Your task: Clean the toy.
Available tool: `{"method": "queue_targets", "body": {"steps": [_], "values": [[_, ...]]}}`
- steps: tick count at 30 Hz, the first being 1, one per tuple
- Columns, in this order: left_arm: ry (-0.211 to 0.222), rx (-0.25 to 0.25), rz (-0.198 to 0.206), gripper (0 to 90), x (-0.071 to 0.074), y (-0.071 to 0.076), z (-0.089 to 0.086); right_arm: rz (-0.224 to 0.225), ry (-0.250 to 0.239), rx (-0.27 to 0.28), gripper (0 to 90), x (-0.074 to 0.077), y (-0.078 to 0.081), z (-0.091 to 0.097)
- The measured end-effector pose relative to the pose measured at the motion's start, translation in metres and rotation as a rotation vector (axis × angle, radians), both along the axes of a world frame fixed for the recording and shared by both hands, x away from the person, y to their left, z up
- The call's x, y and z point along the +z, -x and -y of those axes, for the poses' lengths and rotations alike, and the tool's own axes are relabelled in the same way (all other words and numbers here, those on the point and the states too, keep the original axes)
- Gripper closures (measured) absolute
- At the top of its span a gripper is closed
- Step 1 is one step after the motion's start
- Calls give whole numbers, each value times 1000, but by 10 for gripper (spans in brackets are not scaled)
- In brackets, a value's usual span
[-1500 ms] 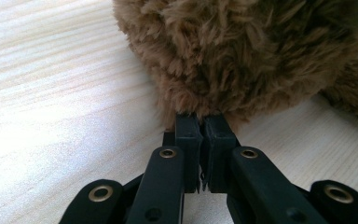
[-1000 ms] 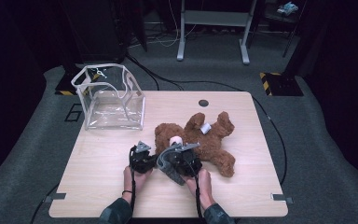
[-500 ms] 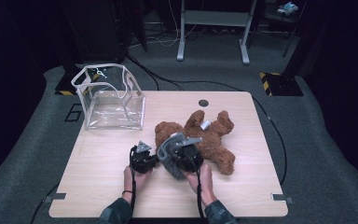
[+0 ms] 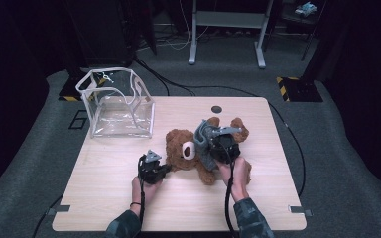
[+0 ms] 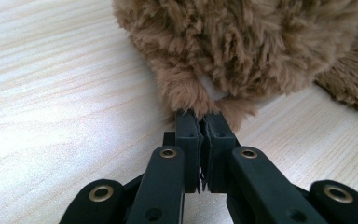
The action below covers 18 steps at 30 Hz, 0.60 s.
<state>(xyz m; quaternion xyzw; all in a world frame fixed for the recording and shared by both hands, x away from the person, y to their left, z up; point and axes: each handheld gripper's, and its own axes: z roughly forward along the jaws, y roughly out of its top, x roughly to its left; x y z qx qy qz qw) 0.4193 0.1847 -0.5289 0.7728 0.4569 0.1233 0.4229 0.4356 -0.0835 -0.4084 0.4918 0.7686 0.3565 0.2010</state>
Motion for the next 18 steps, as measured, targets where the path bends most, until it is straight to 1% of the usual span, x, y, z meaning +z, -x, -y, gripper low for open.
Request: {"method": "queue_targets", "body": {"steps": [2,3,4,5,6,7,8,9,10,11,12,13,15,17,18], "values": [[0,1,0,863,0,0,0,53,43,-30,805,11,-4,3],[1,0,0,862,0,0,0,49,40,-44,806,14,-7,4],[1,0,0,861,0,0,0,23,29,-49,808,11,-12,4],[0,-1,1,859,0,0,0,-3,55,-47,810,5,-17,3],[2,-1,1,854,0,0,0,-31,61,-46,813,-3,-20,2],[2,-4,1,841,0,0,0,-47,55,-47,817,-11,-22,2],[3,-6,4,814,0,0,0,-46,58,-45,820,-17,-23,2],[4,-9,4,772,0,0,-1,-48,54,-47,821,-21,-23,2],[4,-6,6,718,1,1,-1,-57,33,-47,821,-21,-22,3],[6,-7,8,649,1,1,-1,-63,30,-46,821,-21,-22,3],[8,-10,12,566,1,1,-1,-55,39,-33,821,-21,-22,4],[4,-4,16,489,1,0,0,-66,32,-42,821,-20,-21,4],[-8,17,30,357,2,0,0,-66,37,-40,821,-21,-21,4],[-2,20,42,352,4,-1,0,-67,37,-37,821,-21,-20,4],[5,12,43,354,5,-2,1,-64,39,-34,821,-21,-20,4]]}}
